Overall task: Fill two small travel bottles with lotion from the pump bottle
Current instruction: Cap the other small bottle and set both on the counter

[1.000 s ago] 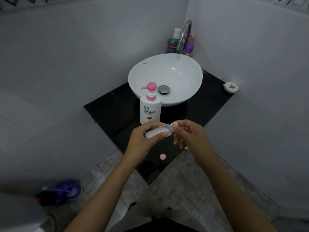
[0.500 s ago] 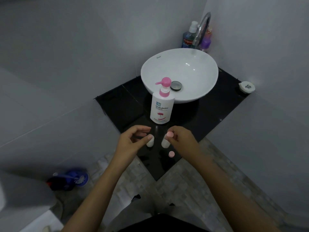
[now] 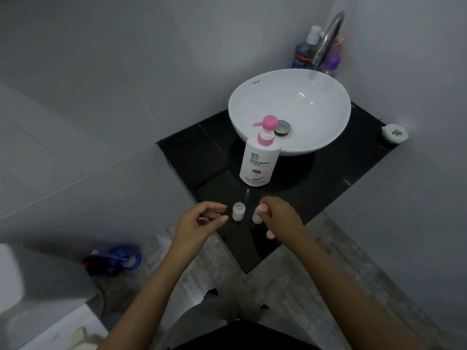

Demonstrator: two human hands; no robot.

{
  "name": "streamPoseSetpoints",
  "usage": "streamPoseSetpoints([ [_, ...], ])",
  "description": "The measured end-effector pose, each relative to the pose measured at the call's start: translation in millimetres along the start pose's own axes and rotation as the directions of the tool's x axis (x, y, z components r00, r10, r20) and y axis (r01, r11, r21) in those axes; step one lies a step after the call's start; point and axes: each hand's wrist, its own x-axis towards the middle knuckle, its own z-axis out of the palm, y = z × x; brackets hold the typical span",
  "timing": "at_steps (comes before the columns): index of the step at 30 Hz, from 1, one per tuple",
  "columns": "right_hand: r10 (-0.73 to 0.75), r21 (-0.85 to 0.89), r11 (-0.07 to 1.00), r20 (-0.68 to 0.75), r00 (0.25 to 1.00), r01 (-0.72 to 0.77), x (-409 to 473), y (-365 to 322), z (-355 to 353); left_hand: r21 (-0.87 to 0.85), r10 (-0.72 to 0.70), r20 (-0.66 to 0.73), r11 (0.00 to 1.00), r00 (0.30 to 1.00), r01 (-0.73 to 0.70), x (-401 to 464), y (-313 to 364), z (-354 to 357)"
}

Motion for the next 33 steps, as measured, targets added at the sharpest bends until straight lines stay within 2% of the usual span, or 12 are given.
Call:
streamPoseSetpoints([
  [7, 0.034, -0.022, 0.999, -0.001, 0.999, -0.034, -6, 8, -5, 0.096, 0.003, 0.022, 0.995, 1.0, -0.005, 23, -28, 10],
  [14, 0.131, 0.008, 0.991, -0.038, 0.991, -0.131, -34, 27, -13, 0.273, -0.051, 0.154, 0.962, 0.987, 0.007, 65, -61, 33],
  [18, 0.165, 0.011, 0.986, -0.034, 0.986, -0.165, -45, 38, -9, 0.346, -0.041, 0.185, 0.938, 0.982, -0.026, 75, -70, 45],
  [24, 0.196, -0.036, 0.98, 0.08, 0.977, -0.194, -38, 34, 9, 0.315, -0.011, 0.181, 0.948, 0.983, -0.048, 75, -74, 45],
  [28, 0.208, -0.141, 0.972, 0.153, 0.966, -0.187, -30, 27, 19, 0.213, 0.029, 0.117, 0.975, 0.993, -0.053, 63, -64, 33],
  [33, 0.202, -0.238, 0.957, 0.141, 0.969, -0.165, -27, 21, 30, 0.131, 0.123, 0.084, 0.982, 0.989, -0.134, 37, -37, 12],
])
